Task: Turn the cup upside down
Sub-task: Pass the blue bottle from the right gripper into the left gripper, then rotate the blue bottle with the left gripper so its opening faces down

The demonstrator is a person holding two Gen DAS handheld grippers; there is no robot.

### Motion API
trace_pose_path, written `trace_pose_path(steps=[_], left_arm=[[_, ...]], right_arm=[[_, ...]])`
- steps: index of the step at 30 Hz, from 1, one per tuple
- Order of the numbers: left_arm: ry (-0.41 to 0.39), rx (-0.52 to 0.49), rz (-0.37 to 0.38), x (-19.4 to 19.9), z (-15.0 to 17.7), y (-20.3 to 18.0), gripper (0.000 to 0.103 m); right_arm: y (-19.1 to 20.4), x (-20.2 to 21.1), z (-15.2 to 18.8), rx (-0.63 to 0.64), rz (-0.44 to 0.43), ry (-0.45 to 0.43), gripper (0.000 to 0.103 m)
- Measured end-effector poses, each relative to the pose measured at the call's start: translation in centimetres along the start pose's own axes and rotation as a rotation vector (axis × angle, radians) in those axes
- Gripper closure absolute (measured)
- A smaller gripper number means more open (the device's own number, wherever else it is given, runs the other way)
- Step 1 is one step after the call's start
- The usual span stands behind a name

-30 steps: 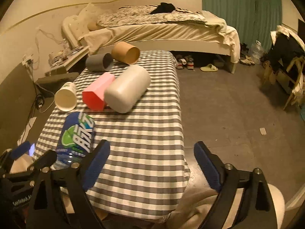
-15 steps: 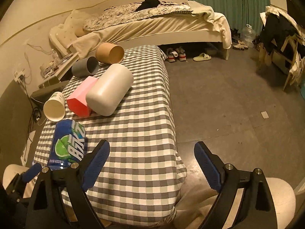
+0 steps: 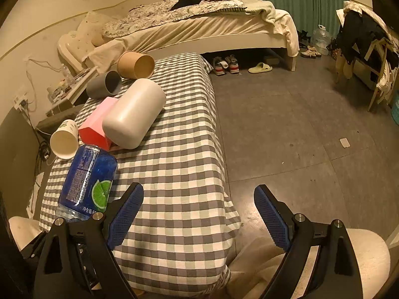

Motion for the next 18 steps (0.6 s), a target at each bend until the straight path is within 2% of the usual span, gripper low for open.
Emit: trace_pose_path(steps=[8,18], left_arm=[[-0.017,-0.052,-0.023,2.4,-1.4,0.5,0.032],[-0.025,-0.018,-0.015,3.7,-3.6,0.7,0.032]], right_arm=[[0.6,-0.2,0.2,0.011,-0.002,0.0,0.013],[0.7,0.0,0.2,0.009,-0.006,-0.003,0.013]])
Point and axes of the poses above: each gripper's, at about its wrist camera, not at the fingertips, and x roughly against the way its jaws point, y to its left, z to its underside, the point moved 3 cm from there along -x, roughly the way its jaws point, and after that the axes turned 15 degrees about -y, right-handed, at the moved point
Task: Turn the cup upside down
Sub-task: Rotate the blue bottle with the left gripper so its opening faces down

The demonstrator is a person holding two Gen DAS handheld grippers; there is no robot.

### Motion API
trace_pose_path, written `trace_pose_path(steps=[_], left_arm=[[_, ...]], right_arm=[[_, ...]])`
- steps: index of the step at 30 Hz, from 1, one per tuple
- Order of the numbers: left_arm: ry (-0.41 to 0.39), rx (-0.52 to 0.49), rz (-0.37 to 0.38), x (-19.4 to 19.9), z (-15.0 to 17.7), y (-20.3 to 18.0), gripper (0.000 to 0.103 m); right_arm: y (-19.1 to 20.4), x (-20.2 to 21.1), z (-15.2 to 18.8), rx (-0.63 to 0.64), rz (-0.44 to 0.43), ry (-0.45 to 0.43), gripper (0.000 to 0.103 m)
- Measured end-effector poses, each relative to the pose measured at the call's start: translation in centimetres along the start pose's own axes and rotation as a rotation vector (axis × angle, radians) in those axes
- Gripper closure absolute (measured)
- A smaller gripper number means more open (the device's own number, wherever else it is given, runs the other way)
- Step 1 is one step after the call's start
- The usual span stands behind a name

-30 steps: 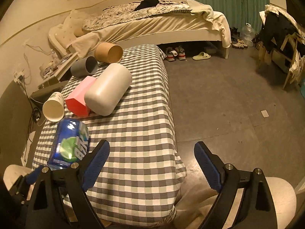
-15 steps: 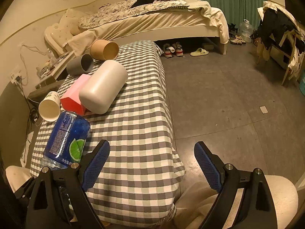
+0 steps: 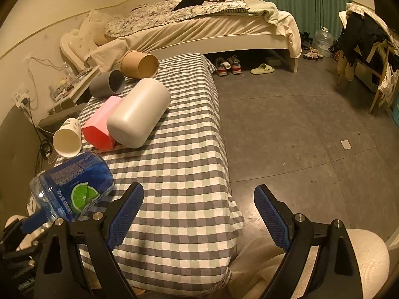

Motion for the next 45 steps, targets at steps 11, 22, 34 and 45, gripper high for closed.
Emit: trace_pose_path(steps=[11,22,34,45], left_arm=[[-0.002,-0.036,-0.033,-2.6,-4.0,-1.1,0.032],[-0.048,0.006,-0.004,-3.2,-4.2,-0.7,0.022],[-0.06,0.038,0.04,-5.1,-3.6,-1.0,0.021],[-0.081,-0.011,0.039,-4.6,-3.7,-1.4,0.021]], right_arm=[[0.0,0.2,0.0,-0.008,-0.006,0.003,0.013],[-0.5,0.1,-0.1,-0.028,-0.007,0.003,0.013],[-0.3,-0.4,0.0,-0.021,-0.006,0.011,0.013],[-0.7,-0.9,0.0,-0.019,0.022,0.02,0.013]])
Point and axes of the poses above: each gripper's, at about its wrist camera, not at the fingertips, and x roughly against the way its jaws point, y to its left, z to its underside, the point moved 3 cm from there along -x, roughly the way its jaws point, and after that the axes turned 15 degrees about -y, right-handed, at the moved point
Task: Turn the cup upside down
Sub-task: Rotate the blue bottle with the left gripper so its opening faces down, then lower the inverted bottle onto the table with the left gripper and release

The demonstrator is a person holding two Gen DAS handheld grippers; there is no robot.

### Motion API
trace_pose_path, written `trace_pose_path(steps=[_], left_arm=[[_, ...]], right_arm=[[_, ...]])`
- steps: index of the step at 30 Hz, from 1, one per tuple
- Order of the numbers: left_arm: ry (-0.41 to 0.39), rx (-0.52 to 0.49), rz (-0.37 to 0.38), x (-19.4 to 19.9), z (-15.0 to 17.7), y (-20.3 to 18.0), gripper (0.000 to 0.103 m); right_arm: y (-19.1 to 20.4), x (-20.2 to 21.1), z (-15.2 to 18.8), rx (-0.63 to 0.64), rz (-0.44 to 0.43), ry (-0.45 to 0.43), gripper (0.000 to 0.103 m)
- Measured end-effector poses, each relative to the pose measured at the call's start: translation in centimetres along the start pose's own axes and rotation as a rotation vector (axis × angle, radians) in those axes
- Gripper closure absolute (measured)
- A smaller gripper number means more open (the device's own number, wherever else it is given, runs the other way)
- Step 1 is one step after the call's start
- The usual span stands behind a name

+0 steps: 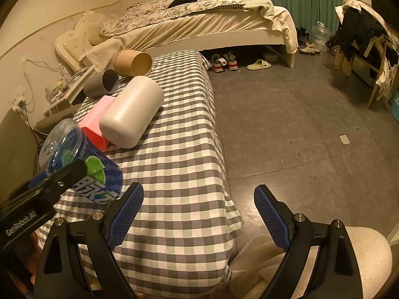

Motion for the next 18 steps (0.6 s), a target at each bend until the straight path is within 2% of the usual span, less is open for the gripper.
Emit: trace_pose_path(steps=[6,11,18], left_arm=[[-0.034,0.007,0.004,2.7,0.2,1.3,0.021],[-0.075,-0.025,-0.024,5.3,0.5,3.0,0.021],[-0.125,0.016,-0.066,7.7,1.2,6.0,0.021]], right_arm=[[0.1,0.2,-0.2,0.013,0.001,-0.024,0.013],[0.7,1.1,-0.4,0.038,-0.006,-0.062,0.013],[2.5,3.5,-0.6,0.095,-0.027,-0.148,0.013]])
Point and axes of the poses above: each gripper's, at about its wrist camera, not at the fingertips, and x roughly against the way its jaws point, y to its left, z to its underside, the point moved 3 cm from there along -x, roughly the way its jaws point, and after that the axes turned 15 degrees about -y, right-handed, at the moved point
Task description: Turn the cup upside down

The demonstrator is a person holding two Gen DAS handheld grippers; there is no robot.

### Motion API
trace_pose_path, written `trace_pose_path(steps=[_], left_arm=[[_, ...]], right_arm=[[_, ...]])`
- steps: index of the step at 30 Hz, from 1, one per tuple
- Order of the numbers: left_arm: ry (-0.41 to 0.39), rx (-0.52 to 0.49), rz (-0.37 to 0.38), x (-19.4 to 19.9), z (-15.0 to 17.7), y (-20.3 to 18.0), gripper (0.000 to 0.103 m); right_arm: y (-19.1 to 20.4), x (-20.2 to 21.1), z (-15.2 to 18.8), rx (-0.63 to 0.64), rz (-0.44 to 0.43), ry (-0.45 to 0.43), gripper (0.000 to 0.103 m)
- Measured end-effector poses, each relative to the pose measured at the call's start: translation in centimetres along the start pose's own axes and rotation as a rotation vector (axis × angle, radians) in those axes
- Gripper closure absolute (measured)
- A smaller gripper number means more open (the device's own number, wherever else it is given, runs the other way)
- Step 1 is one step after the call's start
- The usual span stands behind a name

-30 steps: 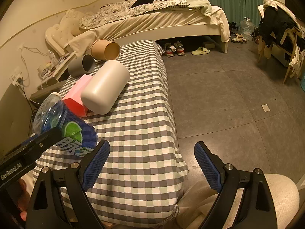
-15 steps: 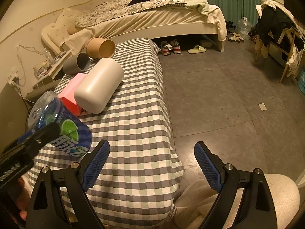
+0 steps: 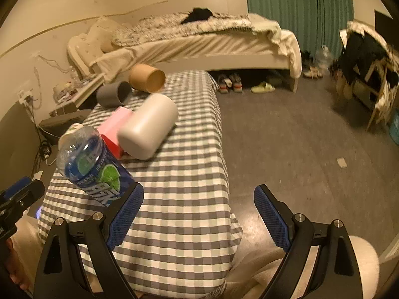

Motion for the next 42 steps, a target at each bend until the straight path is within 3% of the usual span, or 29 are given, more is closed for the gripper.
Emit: trace_pose_path(steps=[7,12,14,23,27,42], left_arm=[[-0.044,-0.05,-0.023,1.1,1.5,0.4,0.021],[-0.053,-0.068,-0.033,1.4,2.3,0.7,0.02],[-0.06,-0.067,-0.049,1.5,2.3,1.0,0.009],[-0.066,-0.013,-0.115,1.7,2.1,2.8,0.008],[-0.073,0.0,-0.125,1.8,2.1,3.1,0.001],[-0.114,-0.002,-0.138,2.3,1.6,3.5,0.001]], right_arm=[[2.2,3.1,-0.2,0.052,-0.04,-0.077,0.013],[3.4,3.4,0.6,0.069,-0.055,-0.068,0.013],[3.8,3.4,0.8,0.081,-0.061,-0.068,0.013],[5.2,3.1,1.4,0.14,-0.072,-0.077,0.008],[5.5,3.0,1.5,0.145,-0.079,-0.073,0.006],[5.6,2.8,1.6,0.145,-0.073,-0.067,0.002]])
Point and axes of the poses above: each gripper's, at about its wrist camera, not at the fingertips, and x roughly against the way its jaws point, y to its left, z to its underside, the point moved 3 cm from there along -x, roughly the way its jaws point, and after that the axes turned 15 degrees about -y, right-handed, at the moved point
